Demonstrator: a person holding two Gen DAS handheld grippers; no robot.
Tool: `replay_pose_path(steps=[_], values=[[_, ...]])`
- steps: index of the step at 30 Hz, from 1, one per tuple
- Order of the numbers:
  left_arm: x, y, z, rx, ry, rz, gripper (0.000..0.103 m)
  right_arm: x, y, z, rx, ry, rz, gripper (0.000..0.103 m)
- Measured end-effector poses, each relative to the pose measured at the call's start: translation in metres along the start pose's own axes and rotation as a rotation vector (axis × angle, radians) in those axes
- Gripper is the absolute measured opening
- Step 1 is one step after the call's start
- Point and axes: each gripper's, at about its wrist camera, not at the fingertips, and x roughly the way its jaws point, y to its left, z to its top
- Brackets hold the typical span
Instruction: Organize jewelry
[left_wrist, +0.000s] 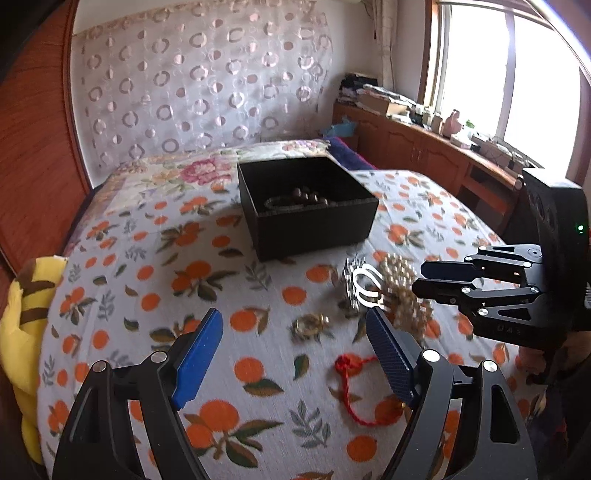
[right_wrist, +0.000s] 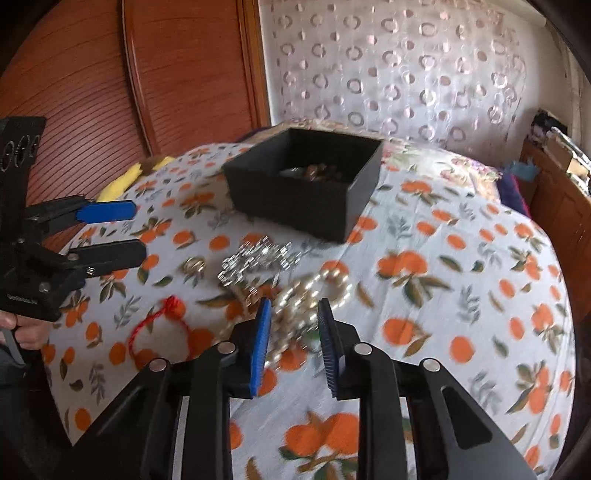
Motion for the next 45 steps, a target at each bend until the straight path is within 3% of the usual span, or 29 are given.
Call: replay_pose_path(steps=[3, 14, 15, 17, 32, 33, 36, 45], values=[[0.005, -0.002, -0.006, 0.003, 0.022, -0.006, 0.076, -0.001, 0.008, -0.002, 0.000, 0.002, 0.029, 0.028], [0.023, -0.011, -0.020, 0.035, 0.094, -0.010, 0.077, 0.012, 0.021, -0.002, -0.034, 0.067, -0.029, 0.028], [0.024, -0.011, -0.020, 0.034, 0.094, -0.010, 0.076, 0.012, 0.021, -0.003, -0.033, 0.065, -0.023, 0.022], [0.024, -0.009, -0.019, 0.030, 0.096, -0.010, 0.076, 0.009, 0.020, -0.002, -0.034, 0.053, -0.013, 0.017], [0.033, -0.004, -0.019, 0.015, 0.138, 0.003, 0.077, -0.046, -0.002, 0.012, 0.012, -0.100, -0.039, 0.017], [0.033, -0.004, -0.019, 0.014, 0.138, 0.003, 0.077, -0.049, -0.004, 0.013, 0.011, -0.108, -0.047, 0.000], [0.033, -0.005, -0.019, 0.014, 0.138, 0.003, 0.077, -0.058, -0.010, 0.013, 0.015, -0.124, -0.070, 0.000], [0.033, -0.004, -0.018, 0.017, 0.139, 0.005, 0.077, -0.042, -0.026, -0.002, 0.040, -0.049, -0.070, 0.001]])
